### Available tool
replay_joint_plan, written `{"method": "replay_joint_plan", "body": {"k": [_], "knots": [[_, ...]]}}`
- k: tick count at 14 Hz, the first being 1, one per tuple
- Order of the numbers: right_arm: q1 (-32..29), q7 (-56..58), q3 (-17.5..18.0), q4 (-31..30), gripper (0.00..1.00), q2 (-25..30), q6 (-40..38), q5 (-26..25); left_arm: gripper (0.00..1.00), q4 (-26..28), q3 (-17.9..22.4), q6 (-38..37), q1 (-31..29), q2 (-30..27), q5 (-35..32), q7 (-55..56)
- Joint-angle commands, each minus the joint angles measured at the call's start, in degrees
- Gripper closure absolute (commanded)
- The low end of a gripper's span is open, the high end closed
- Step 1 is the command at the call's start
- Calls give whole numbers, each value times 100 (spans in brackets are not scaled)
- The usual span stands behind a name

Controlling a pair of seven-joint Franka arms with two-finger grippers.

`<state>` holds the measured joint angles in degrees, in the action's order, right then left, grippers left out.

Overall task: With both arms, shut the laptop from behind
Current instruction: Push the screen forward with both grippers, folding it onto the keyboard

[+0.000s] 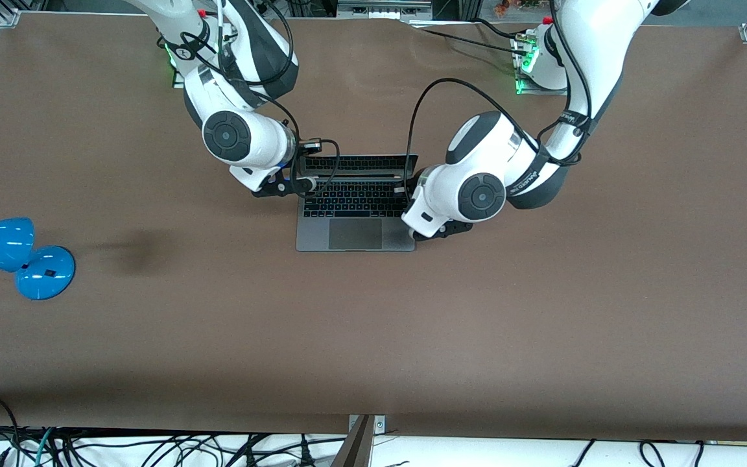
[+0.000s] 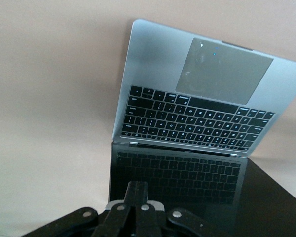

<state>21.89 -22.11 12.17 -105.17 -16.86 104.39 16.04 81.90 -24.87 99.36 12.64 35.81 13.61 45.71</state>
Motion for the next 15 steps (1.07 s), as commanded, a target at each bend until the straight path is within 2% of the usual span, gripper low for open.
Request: {"method": "replay_joint_plan", "body": {"k": [1, 3, 6, 8, 10, 15], "knots": [[-44, 241, -48, -13, 86, 34, 160, -83, 100, -481, -62, -827, -147, -74, -69, -88], [-44, 434, -188, -13, 87, -10, 266, -83, 100, -535, -70, -1163, -139, -188, -51, -36], [-44, 558, -267, -4, 87, -10, 319, -83, 100, -439, -70, -1138, 88, -154, -77, 17], [-44, 558, -276, -13, 87, -53, 433, -83, 100, -412, -62, -981, 195, -58, -121, 87], [-44, 550, -276, -13, 98, -80, 468, -83, 100, -360, -44, -664, 230, 83, -130, 105], [-44, 558, -276, -13, 100, -133, 635, -83, 100, -368, -27, -347, 222, 268, -385, 70]]}}
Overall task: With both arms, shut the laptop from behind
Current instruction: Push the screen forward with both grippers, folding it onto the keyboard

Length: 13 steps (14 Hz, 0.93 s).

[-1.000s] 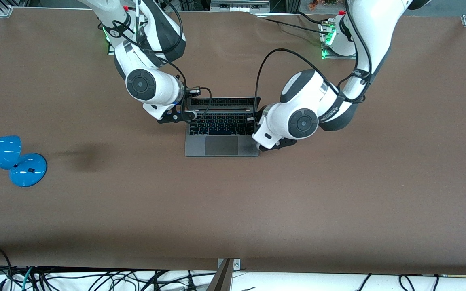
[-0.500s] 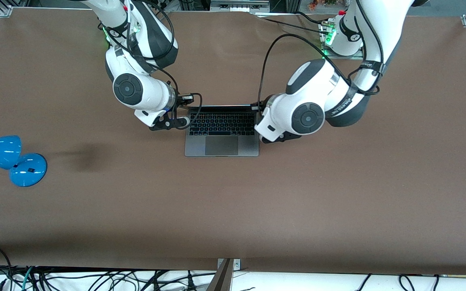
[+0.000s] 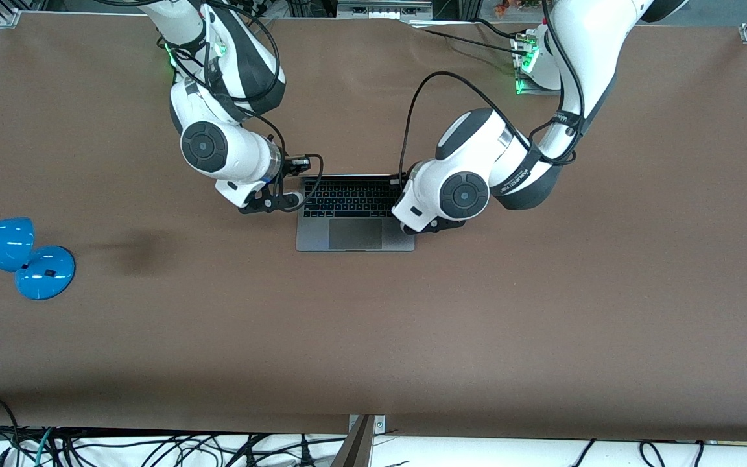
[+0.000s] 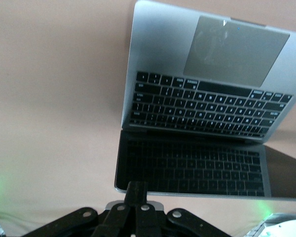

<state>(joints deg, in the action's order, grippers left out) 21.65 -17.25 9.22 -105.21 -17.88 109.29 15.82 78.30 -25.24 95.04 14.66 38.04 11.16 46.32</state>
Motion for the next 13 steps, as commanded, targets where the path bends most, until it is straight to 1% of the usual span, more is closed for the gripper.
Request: {"method": "replay_joint_plan", "body": {"k": [1, 4, 7, 10, 13], "knots": [[-21, 73, 19, -8, 100, -40, 163, -70, 100, -17, 11, 145, 2, 63, -175, -26], [-21, 81, 19, -8, 100, -67, 180, -70, 100, -78, 19, 155, -33, 212, -211, -53], [-21, 283, 19, -8, 100, -119, 338, -70, 100, -78, 54, 164, -33, 221, -202, -53], [-21, 327, -16, -8, 100, -172, 496, -70, 100, -87, 64, 313, -33, 282, -193, -44], [-21, 616, -43, -8, 100, -286, 733, -61, 100, -87, 107, 480, -24, 370, -193, -44]]}}
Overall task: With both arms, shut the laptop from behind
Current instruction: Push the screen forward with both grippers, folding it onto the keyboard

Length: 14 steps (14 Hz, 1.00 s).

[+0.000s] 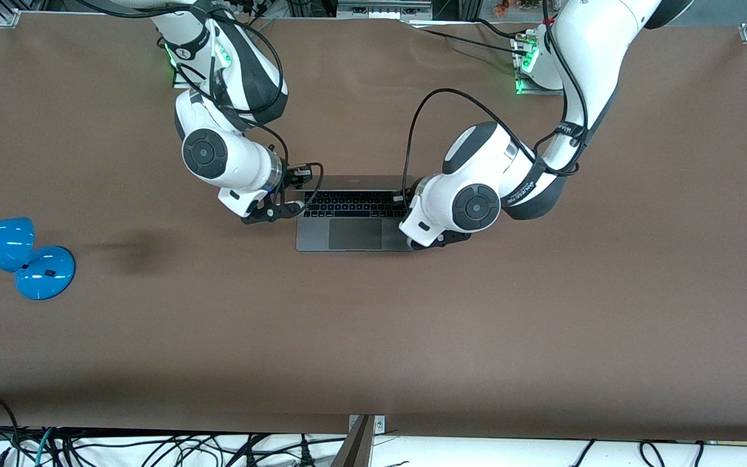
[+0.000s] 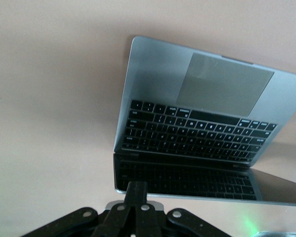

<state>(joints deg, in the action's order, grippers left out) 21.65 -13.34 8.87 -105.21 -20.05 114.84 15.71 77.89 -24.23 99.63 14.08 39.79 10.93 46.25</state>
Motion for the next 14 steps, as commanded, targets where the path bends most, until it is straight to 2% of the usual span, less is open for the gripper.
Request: {"method": "replay_joint_plan", "body": {"k": [1, 14], "knots": [[-21, 305, -43, 1, 100, -95, 258, -50, 100, -46, 14, 30, 33, 239, -170, -37], [41, 772, -184, 62, 100, -736, 1215, -59, 100, -46, 173, 575, 95, 634, -302, -20]]}}
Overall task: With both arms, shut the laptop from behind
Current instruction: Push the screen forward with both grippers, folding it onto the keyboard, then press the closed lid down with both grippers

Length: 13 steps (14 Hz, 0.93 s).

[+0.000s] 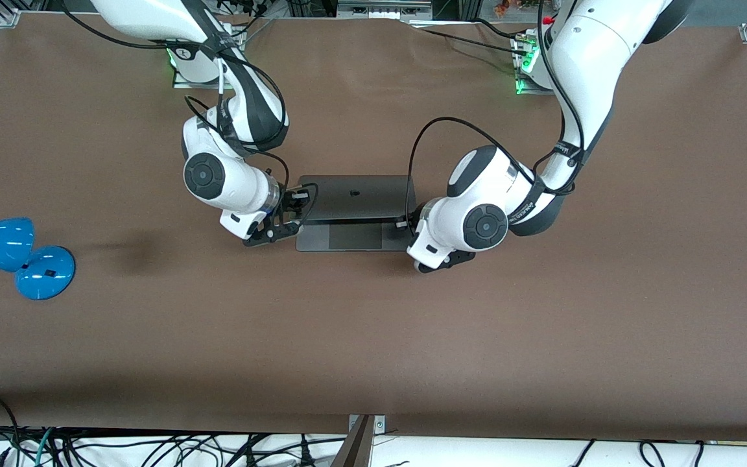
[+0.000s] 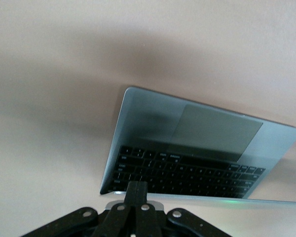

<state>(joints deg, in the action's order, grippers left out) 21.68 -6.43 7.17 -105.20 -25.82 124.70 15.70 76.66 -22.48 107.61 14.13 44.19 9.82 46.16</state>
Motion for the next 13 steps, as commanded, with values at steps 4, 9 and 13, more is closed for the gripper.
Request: {"method": "replay_joint_plan", "body": {"k": [4, 9, 13], "knots": [[47, 660, -93, 70, 100, -362, 652, -58, 100, 77, 7, -82, 90, 318, -278, -20], [47, 793, -102, 263, 100, -723, 810, -49, 100, 77, 7, 137, 90, 502, -366, -2], [56, 793, -102, 272, 100, -802, 951, -49, 100, 59, 7, 304, 90, 617, -463, 33]]}}
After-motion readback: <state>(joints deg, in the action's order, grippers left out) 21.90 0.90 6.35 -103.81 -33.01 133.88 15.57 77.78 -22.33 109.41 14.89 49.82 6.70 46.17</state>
